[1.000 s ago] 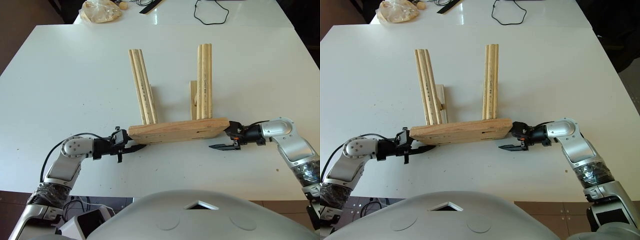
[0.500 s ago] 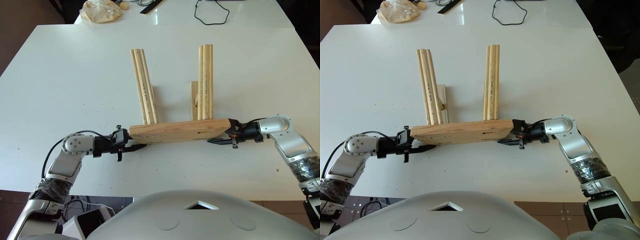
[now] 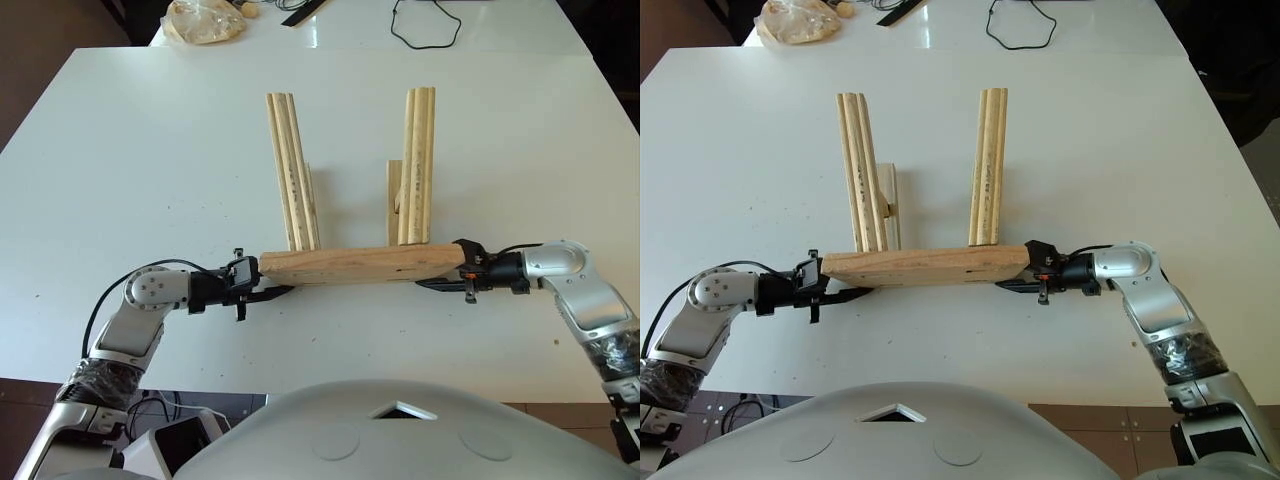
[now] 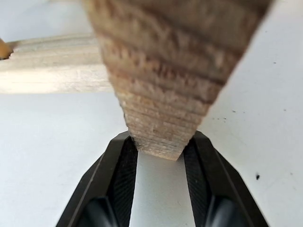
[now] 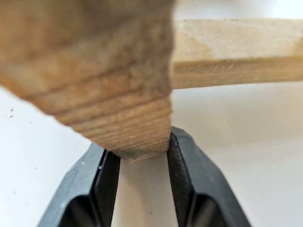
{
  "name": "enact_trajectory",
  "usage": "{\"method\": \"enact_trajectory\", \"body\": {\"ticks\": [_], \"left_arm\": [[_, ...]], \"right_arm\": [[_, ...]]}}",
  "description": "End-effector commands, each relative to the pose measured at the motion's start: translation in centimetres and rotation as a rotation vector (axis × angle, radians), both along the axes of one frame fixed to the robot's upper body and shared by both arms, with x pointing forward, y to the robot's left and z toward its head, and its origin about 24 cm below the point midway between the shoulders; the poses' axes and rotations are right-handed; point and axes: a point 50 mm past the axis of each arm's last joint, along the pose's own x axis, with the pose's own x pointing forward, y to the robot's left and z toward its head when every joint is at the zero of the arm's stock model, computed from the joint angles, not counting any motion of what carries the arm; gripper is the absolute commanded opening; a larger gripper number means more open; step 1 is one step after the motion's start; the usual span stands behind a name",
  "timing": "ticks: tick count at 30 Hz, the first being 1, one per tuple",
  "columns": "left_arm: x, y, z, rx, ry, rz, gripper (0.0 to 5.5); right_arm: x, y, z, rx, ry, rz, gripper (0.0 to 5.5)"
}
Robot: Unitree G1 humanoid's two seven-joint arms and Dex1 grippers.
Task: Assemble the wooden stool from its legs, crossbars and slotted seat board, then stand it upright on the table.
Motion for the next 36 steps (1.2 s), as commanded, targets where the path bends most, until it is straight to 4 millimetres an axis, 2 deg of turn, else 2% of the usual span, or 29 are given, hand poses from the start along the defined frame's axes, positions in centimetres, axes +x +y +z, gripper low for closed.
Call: {"method": "enact_trajectory", "body": {"ticks": [1, 5, 7, 13, 17, 21, 24, 28, 32, 36], "left_arm": [[0.0, -0.4, 1.3, -0.051, 0.000, 0.203, 1.35], [-0.7, -1.7, 3.4, -0.169, 0.054, 0.206, 1.36], [-1.3, -2.0, 4.7, -0.208, 0.099, 0.167, 1.36], [-3.5, -2.3, 8.8, -0.284, 0.294, 0.026, 1.36], [-5.3, -2.8, 11.7, -0.327, 0.424, -0.061, 1.36], [-6.7, -3.1, 14.5, -0.391, 0.520, -0.119, 1.36], [-6.9, -3.1, 17.0, -0.449, 0.560, -0.143, 1.36], [-6.8, -2.7, 19.7, -0.492, 0.655, -0.162, 1.36], [-5.7, -1.1, 21.5, -0.461, 0.753, -0.207, 1.36], [-4.8, 0.6, 23.7, -0.412, 0.949, -0.197, 1.35]], "right_arm": [[-0.2, -0.3, 1.2, -0.041, 0.031, -0.171, 1.35], [-0.3, 0.0, 2.7, -0.021, 0.098, -0.249, 1.38], [-0.9, 0.3, 3.6, 0.015, 0.138, -0.225, 1.40], [-4.0, 0.7, 7.8, 0.188, 0.311, -0.094, 1.40], [-6.1, 0.4, 11.9, 0.285, 0.491, 0.022, 1.40], [-6.7, 0.2, 16.3, 0.374, 0.593, 0.122, 1.40], [-6.5, 0.2, 18.9, 0.417, 0.650, 0.155, 1.40], [-6.6, 0.1, 21.5, 0.409, 0.758, 0.161, 1.40], [-6.4, -0.4, 24.1, 0.362, 0.893, 0.192, 1.40], [-6.1, -0.8, 26.7, 0.356, 1.039, 0.166, 1.35]]}}
